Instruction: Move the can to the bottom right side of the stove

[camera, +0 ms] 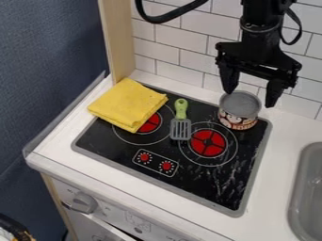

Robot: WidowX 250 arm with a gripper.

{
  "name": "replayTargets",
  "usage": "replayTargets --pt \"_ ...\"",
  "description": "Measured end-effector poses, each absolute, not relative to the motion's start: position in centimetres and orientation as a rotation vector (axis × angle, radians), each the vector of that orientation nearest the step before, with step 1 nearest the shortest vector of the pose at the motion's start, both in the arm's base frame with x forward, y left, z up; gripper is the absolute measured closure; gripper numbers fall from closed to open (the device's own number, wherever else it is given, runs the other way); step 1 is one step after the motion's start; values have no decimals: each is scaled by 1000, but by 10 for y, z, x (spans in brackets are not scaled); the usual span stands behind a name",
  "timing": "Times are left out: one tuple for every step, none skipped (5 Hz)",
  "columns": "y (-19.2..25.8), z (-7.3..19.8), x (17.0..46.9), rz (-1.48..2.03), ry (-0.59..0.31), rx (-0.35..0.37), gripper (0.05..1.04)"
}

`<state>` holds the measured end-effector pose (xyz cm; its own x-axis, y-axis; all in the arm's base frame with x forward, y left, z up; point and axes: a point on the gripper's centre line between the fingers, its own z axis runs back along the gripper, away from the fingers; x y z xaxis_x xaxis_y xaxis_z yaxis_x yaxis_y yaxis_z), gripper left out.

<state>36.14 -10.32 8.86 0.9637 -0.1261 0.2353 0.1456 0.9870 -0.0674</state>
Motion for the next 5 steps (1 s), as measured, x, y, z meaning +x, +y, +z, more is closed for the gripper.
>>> replayTargets --pt "-103 76 360 -140 -198 -77 84" --pt "-102 72 366 -166 -188 -80 84" --pt "-97 68 377 -168 -208 -59 84" --pt "-93 71 389 -167 -258 -22 84" --pt "-83 67 402 -134 -283 11 84"
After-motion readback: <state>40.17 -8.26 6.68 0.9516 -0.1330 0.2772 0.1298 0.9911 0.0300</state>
